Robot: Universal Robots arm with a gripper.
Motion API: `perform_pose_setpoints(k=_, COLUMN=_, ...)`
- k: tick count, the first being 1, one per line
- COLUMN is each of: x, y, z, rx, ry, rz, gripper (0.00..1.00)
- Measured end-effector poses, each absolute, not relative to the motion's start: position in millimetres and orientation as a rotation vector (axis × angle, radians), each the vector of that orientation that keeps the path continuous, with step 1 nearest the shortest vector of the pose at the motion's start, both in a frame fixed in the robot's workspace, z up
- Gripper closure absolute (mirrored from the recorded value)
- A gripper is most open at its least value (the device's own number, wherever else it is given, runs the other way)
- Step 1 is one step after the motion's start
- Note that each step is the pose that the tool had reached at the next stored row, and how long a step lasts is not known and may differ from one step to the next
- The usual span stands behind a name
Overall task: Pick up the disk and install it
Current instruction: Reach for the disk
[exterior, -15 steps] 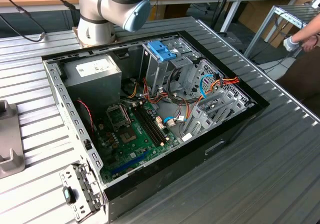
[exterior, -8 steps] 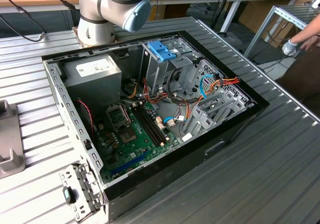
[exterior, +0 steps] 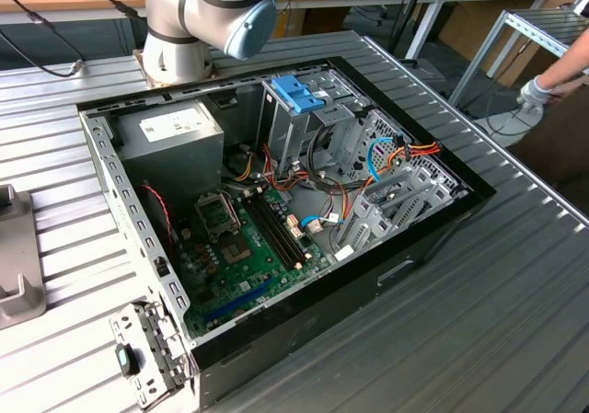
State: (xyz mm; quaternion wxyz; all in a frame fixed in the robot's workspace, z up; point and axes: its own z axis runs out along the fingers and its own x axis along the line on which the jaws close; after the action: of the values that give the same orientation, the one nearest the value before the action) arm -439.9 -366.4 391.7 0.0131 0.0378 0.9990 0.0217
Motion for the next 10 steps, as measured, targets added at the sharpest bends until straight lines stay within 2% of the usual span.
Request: perform_pose_setpoints(k=10, x=-450.8, y=-361.4, z=391.3, rx=0.118, ry=3.113, rz=0.068, gripper=0.9)
